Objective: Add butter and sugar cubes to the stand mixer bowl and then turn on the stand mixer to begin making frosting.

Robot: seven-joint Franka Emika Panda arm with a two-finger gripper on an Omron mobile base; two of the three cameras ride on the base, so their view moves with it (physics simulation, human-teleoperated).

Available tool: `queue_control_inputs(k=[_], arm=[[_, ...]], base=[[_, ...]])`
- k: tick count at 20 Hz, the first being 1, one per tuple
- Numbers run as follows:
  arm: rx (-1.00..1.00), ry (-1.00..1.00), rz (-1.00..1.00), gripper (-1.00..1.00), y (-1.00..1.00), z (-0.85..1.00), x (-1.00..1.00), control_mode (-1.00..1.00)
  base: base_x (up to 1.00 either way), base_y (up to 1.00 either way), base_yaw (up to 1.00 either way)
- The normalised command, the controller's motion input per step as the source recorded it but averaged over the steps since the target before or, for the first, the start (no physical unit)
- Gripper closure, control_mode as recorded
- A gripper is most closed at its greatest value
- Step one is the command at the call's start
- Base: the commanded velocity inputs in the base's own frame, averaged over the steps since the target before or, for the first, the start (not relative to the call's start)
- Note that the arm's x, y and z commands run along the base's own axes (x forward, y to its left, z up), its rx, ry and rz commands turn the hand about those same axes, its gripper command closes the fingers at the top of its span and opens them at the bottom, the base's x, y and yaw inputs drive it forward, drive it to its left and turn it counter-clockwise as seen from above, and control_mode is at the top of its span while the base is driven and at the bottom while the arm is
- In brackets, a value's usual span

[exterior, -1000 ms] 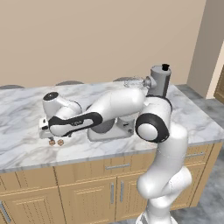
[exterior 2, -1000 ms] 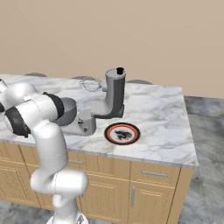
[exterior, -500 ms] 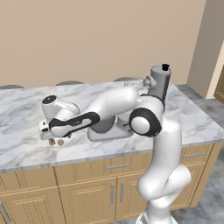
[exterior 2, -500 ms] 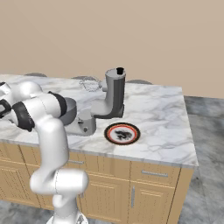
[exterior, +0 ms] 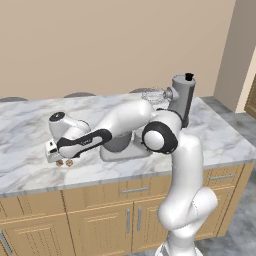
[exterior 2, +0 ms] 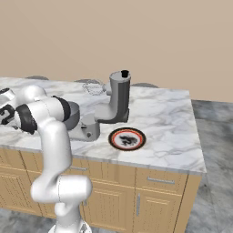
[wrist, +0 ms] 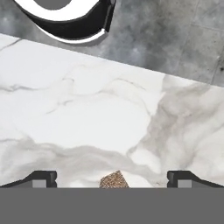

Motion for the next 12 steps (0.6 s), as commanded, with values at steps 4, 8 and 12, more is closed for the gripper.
queue_control_inputs(k=[4, 8, 12], arm=[[0.0, 0.0, 0.15, -1.0, 0.0, -0.21, 0.19, -1.0], [0.0, 0.0, 0.16, -1.0, 0.0, -0.25, 0.22, -1.0], [0.0, 0.0, 0.14, -1.0, 0.0, -0.27, 0.28, -1.0]], base=[[0.0, 0.0, 0.0], [0.0, 0.0, 0.0], [0.0, 0.0, 0.0]])
